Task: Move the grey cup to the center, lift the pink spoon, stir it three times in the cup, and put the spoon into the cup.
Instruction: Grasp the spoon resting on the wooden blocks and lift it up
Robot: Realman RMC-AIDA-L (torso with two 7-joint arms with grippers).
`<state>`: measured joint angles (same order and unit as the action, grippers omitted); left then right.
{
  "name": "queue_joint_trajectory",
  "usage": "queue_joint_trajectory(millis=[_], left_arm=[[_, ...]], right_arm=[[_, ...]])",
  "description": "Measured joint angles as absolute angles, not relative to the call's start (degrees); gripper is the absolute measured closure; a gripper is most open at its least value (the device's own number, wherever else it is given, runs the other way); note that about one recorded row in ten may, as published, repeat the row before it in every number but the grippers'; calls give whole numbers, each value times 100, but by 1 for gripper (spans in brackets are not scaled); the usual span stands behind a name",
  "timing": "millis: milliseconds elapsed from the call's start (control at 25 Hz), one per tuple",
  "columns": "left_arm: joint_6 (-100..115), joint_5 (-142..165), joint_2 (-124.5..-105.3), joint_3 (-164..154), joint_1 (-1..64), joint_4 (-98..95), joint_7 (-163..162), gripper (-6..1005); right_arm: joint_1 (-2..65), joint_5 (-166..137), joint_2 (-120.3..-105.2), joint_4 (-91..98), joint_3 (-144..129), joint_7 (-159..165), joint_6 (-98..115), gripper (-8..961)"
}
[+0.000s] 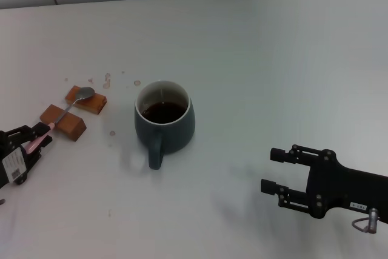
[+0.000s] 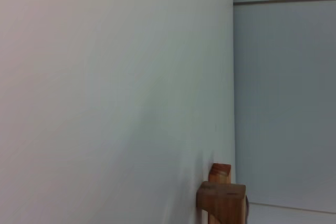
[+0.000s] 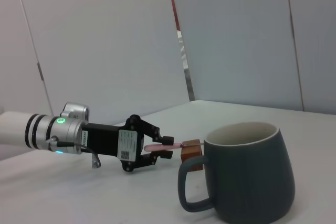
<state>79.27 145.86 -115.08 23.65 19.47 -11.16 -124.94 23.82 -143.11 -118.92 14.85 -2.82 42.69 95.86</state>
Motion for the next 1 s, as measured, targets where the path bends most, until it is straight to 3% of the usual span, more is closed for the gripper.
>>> queue_joint_trajectory(millis=[760, 1000], left_arm=[[8294, 14534, -11474, 2697, 1882, -880, -12051, 864], [8527, 14521, -11470, 2811, 1897, -879, -11918, 864]], right_arm=[[2414, -14336, -11900, 1485, -290, 4272, 9524, 297], [2427, -14336, -11901, 1485, -290, 4272, 9496, 297]])
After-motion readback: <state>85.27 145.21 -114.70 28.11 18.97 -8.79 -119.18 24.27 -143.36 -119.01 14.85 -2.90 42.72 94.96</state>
